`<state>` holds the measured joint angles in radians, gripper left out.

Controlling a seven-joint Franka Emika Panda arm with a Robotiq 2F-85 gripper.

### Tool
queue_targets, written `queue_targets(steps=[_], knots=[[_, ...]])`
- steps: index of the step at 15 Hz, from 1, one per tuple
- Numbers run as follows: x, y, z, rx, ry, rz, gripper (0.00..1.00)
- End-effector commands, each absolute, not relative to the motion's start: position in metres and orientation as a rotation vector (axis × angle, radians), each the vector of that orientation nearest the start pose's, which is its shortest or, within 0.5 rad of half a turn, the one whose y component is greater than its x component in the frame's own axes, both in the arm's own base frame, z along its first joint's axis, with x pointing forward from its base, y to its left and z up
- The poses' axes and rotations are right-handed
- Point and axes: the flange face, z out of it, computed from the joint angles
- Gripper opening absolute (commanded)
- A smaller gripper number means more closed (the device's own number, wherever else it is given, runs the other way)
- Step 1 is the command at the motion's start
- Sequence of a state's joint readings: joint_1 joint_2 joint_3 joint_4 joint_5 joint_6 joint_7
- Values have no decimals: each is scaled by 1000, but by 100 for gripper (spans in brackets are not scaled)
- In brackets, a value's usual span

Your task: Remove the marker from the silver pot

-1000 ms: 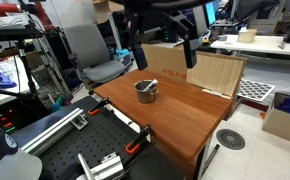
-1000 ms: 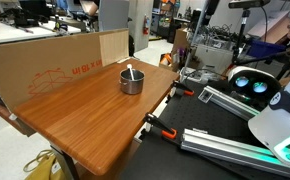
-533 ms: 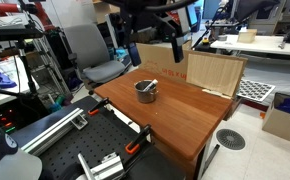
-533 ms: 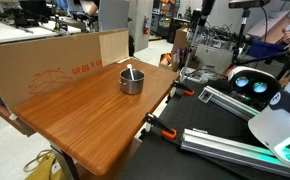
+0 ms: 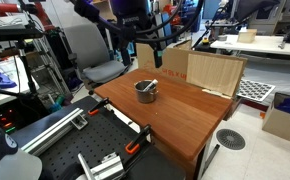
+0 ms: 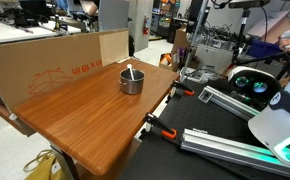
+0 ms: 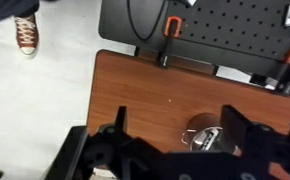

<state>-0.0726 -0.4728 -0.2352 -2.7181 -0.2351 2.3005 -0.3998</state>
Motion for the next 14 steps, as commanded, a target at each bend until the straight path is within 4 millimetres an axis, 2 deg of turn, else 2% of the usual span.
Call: queue_targets(steps=[1, 7, 14], knots=[[381, -97, 360, -3148, -427, -32, 100], [420, -67, 339, -3080, -403, 19, 100], [468, -26, 311, -3108, -443, 140, 100]])
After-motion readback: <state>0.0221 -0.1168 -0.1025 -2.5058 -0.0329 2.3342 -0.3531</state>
